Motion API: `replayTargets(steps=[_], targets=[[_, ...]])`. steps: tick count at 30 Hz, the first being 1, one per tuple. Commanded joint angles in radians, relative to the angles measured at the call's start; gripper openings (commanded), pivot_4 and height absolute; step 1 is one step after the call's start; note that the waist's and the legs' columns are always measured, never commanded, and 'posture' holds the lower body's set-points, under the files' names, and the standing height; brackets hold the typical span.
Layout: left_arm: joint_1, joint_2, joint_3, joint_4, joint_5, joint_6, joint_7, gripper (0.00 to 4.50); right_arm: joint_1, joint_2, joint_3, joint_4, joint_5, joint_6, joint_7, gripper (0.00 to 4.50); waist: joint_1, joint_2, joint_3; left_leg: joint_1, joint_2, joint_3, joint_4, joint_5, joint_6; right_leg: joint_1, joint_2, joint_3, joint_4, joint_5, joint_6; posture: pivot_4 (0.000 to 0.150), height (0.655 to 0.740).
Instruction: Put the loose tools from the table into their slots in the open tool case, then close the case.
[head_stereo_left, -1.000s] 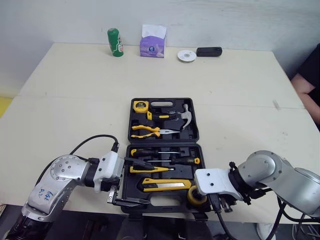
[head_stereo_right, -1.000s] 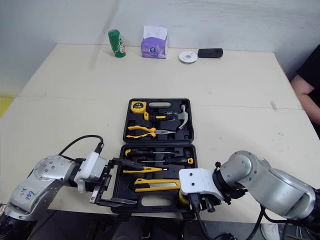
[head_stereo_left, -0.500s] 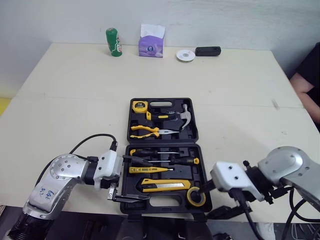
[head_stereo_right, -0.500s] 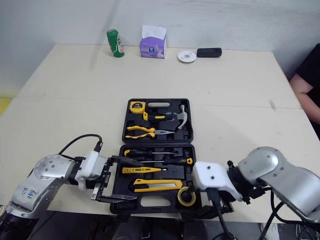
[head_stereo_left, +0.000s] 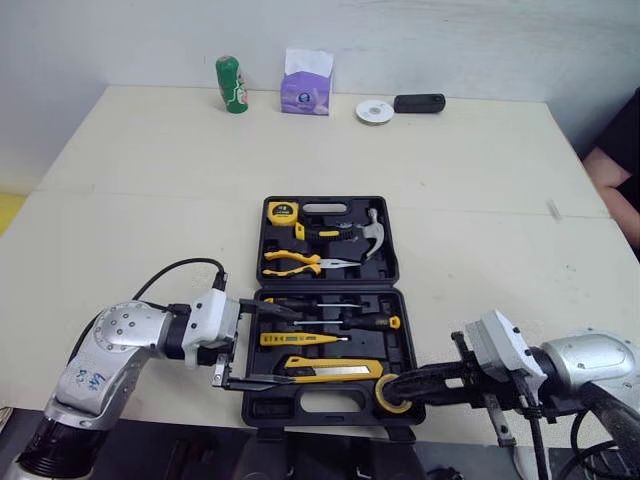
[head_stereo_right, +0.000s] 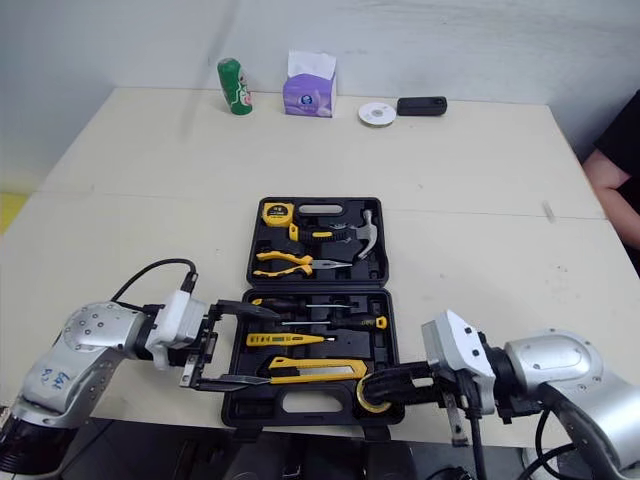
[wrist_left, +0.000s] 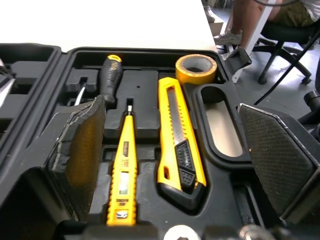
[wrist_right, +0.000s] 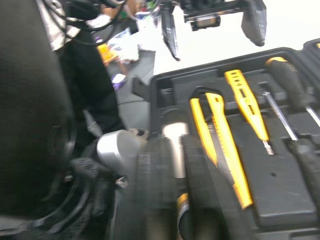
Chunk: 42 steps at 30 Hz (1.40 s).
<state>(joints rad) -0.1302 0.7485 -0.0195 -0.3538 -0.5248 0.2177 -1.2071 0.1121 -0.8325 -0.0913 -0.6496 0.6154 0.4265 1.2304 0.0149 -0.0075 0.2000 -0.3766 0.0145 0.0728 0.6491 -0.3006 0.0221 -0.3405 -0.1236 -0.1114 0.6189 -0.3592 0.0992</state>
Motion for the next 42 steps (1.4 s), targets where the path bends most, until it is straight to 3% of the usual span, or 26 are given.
replayTargets(steps=[1, 16, 27, 31, 35, 39, 42], targets=[[-0.019, -0.001, 0.005, -0.008, -0.014, -0.001, -0.01, 4.5, 0.031, 0.039, 0.066, 0.077, -0.117, -0.187, 0.026, 0.02, 0.0, 0.0, 0.0, 0.0, 0.0, 0.0, 0.0, 0.0, 0.0, 0.0, 0.0, 0.0, 0.0, 0.0, 0.0, 0.15, 0.74], [-0.025, 0.021, 0.011, -0.035, -0.026, 0.054, -0.023, 4.5, 0.101, 0.079, 0.226, 0.352, -0.284, -0.323, -0.039, 0.02, 0.004, -0.003, -0.002, 0.003, 0.0, 0.0, 0.0, 0.0, -0.001, 0.002, 0.0, 0.001, 0.001, 0.0, 0.0, 0.15, 0.74], [-0.028, 0.005, 0.016, -0.007, 0.009, 0.022, 0.004, 4.5, 0.029, 0.068, 0.245, 0.27, -0.224, -0.159, -0.091, 0.02, -0.009, -0.009, -0.005, 0.006, 0.002, 0.0, -0.001, -0.001, -0.003, 0.003, 0.0, 0.002, 0.001, 0.0, -0.002, 0.15, 0.74], [-0.02, -0.011, 0.046, 0.002, 0.005, 0.024, 0.051, 4.5, 0.015, 0.08, 0.221, 0.237, -0.173, -0.116, -0.097, 0.02, -0.015, -0.008, -0.005, 0.006, 0.002, 0.0, -0.002, -0.001, -0.003, 0.003, 0.0, 0.002, 0.002, 0.0, -0.003, 0.15, 0.74], [0.024, -0.007, 0.163, 0.013, -0.057, 0.061, 0.099, 4.5, 0.048, 0.071, 0.09, 0.144, -0.019, -0.024, -0.14, 0.02, -0.014, -0.007, -0.004, 0.004, 0.002, 0.0, -0.001, -0.001, -0.002, 0.001, 0.0, 0.002, 0.002, 0.0, -0.003, 0.15, 0.74], [0.094, 0.019, 0.293, 0.083, -0.042, 0.029, 0.113, 4.5, 0.043, 0.053, -0.049, 0.124, 0.078, 0.038, -0.184, 0.02, -0.014, -0.003, -0.002, 0.003, 0.002, 0.0, -0.002, -0.001, -0.002, 0.0, 0.0, 0.001, 0.001, 0.0, -0.002, 0.15, 0.74], [0.062, 0.009, 0.332, 0.215, 0.045, -0.077, 0.165, 3.62, -0.012, 0.052, -0.138, 0.219, 0.106, 0.08, -0.235, 0.0, -0.011, -0.002, -0.001, 0.003, 0.002, 0.0, -0.001, -0.002, -0.001, 0.0, -0.001, 0.001, 0.002, 0.0, -0.002, 0.15, 0.74]])
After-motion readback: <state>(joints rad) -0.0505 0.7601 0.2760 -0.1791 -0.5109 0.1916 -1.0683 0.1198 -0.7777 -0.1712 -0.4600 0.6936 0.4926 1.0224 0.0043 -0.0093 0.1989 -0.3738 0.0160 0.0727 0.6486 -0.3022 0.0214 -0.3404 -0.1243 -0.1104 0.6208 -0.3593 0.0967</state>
